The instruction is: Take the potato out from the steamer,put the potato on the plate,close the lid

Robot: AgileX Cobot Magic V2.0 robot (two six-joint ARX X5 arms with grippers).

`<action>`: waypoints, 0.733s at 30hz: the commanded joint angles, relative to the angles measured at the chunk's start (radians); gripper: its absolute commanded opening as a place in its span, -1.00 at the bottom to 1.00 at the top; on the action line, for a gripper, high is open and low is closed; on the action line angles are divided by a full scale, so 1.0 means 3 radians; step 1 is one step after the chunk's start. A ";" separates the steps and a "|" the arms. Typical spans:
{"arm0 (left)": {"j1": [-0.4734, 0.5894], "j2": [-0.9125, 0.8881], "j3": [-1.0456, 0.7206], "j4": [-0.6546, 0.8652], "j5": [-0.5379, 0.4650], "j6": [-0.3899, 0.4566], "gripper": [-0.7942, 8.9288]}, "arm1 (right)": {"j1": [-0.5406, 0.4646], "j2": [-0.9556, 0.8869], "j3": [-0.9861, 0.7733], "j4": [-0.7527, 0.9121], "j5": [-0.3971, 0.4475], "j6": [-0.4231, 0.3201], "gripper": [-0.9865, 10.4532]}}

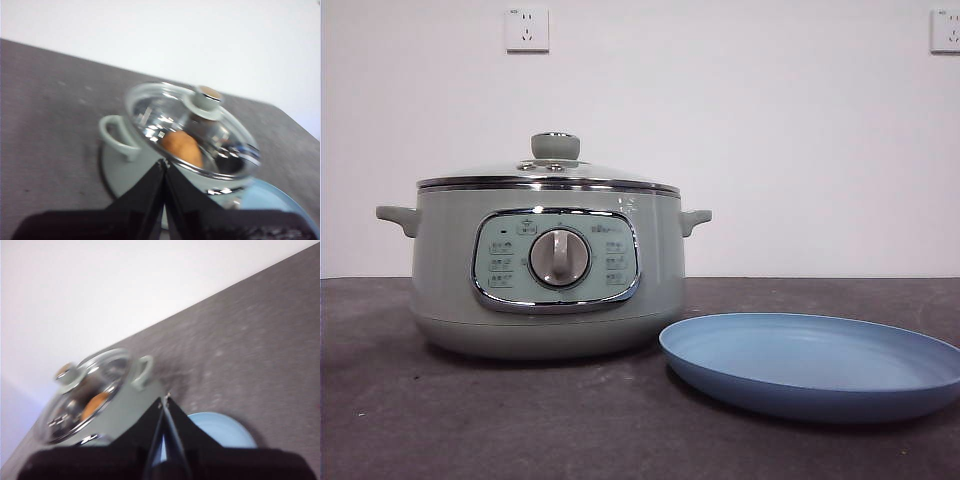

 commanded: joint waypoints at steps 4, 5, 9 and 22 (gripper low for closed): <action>0.0009 0.0567 0.0621 -0.0357 0.0429 0.0445 -0.85 | 0.0008 0.0647 0.0799 -0.0539 -0.0618 -0.0623 -0.85; 0.0009 0.0655 0.0725 -0.0430 0.0507 0.0523 -0.85 | 0.0008 0.0773 0.0952 -0.0689 -0.0743 -0.0760 -0.85; 0.0009 0.0922 0.1063 -0.0721 0.0815 0.0778 -0.85 | 0.0009 0.1225 0.1504 -0.1302 -0.1122 -0.1278 -0.85; 0.0003 0.1241 0.1518 -0.1455 0.1091 0.1282 -0.84 | 0.0186 0.2015 0.2210 -0.2372 -0.1228 -0.2152 -0.84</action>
